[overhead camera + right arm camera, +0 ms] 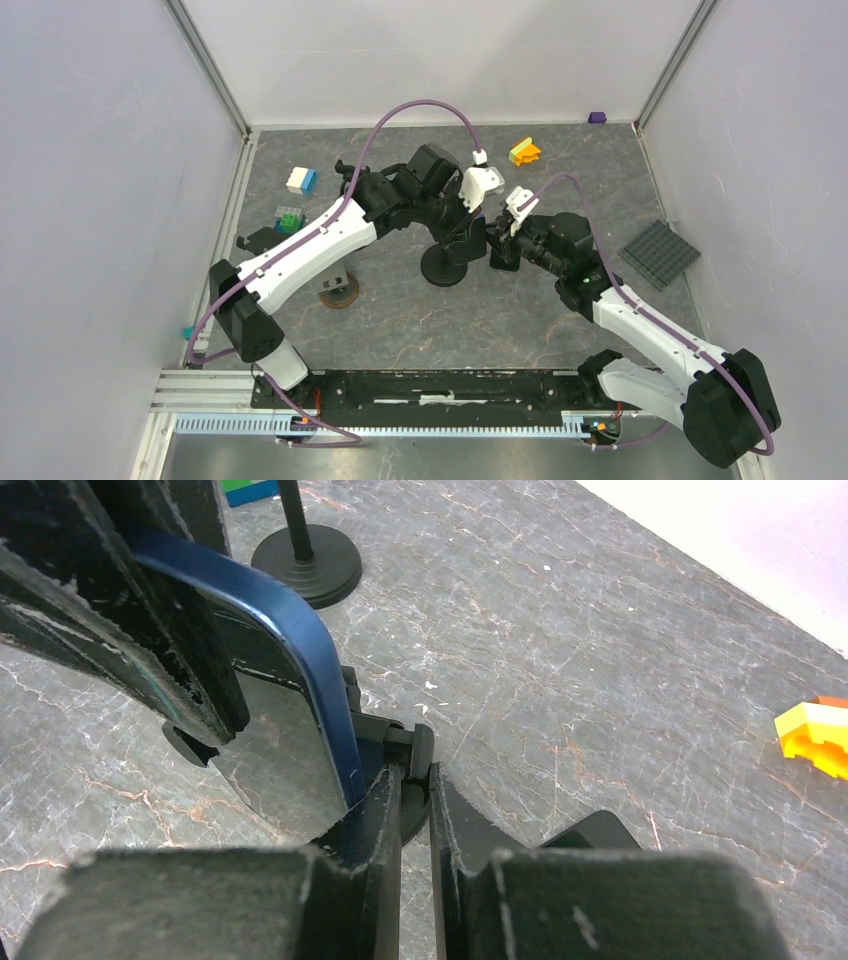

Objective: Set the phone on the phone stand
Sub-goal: Install the phone on the phone stand.

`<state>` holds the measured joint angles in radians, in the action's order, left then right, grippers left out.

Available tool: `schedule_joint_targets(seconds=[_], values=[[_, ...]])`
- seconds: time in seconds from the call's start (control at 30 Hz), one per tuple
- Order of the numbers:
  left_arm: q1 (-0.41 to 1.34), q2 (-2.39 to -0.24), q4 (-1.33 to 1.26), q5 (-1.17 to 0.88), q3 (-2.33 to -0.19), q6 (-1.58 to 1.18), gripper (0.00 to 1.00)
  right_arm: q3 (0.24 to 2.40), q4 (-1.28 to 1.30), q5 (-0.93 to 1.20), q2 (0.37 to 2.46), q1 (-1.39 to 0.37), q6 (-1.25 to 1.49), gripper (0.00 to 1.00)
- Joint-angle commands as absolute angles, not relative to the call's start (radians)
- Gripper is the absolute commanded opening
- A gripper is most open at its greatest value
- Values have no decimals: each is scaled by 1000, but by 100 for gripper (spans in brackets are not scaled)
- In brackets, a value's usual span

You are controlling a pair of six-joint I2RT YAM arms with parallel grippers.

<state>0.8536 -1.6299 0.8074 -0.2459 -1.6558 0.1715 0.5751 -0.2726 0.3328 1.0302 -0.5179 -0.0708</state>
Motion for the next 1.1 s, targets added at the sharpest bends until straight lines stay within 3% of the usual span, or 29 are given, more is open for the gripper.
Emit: schedule_joint_targets(seconds=[0.0, 0.67, 1.07], values=[[801, -1651, 785, 53, -1673, 145, 2, 570, -254, 267, 996, -517, -68, 0], [751, -1693, 792, 124, -1697, 126, 2, 582, -219, 144, 999, -540, -39, 0], [727, -1720, 799, 128, -1717, 126, 2, 586, -226, 188, 997, -545, -26, 0]])
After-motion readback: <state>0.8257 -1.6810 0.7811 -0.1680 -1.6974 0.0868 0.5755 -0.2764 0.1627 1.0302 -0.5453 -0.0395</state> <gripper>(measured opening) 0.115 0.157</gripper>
